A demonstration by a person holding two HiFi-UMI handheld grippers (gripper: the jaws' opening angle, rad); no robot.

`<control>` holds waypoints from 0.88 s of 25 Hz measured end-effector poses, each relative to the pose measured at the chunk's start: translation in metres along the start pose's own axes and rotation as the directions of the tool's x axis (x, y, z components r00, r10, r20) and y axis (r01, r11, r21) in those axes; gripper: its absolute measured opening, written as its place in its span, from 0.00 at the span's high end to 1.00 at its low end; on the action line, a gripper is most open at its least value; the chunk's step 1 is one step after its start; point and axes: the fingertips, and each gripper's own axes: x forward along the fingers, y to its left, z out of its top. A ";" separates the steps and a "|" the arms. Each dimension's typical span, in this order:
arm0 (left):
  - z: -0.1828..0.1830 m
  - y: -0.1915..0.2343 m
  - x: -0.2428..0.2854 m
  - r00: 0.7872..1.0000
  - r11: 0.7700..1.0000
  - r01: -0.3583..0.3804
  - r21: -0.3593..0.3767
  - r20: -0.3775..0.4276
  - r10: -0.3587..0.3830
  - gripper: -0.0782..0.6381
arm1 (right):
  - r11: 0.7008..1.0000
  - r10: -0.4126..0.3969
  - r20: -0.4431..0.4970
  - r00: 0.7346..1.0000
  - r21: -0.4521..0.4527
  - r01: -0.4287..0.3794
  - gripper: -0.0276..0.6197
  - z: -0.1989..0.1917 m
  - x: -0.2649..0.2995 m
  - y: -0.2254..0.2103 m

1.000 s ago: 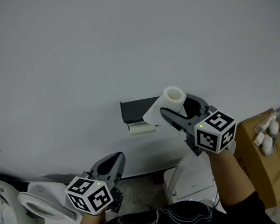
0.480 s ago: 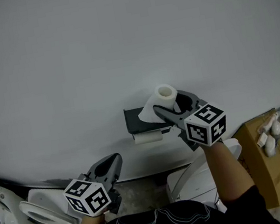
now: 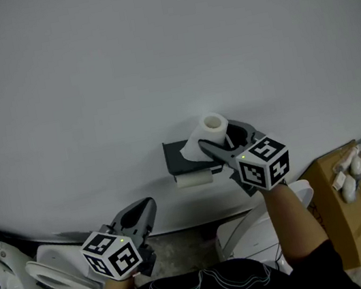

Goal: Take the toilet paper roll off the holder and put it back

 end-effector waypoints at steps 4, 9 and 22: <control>0.001 -0.003 -0.003 1.000 1.000 -0.004 0.003 0.012 0.004 0.88 | 1.000 -0.009 0.004 1.000 0.012 0.009 0.52 -0.003 -0.002 0.001; 0.002 -0.009 -0.007 1.000 1.000 -0.002 0.007 0.019 0.002 0.88 | 1.000 -0.005 0.046 0.999 0.021 0.004 0.34 0.002 -0.007 0.004; -0.007 -0.056 -0.027 1.000 0.999 0.007 0.050 0.013 -0.008 0.88 | 0.992 -0.064 0.252 0.966 0.119 0.034 0.57 0.029 -0.111 0.027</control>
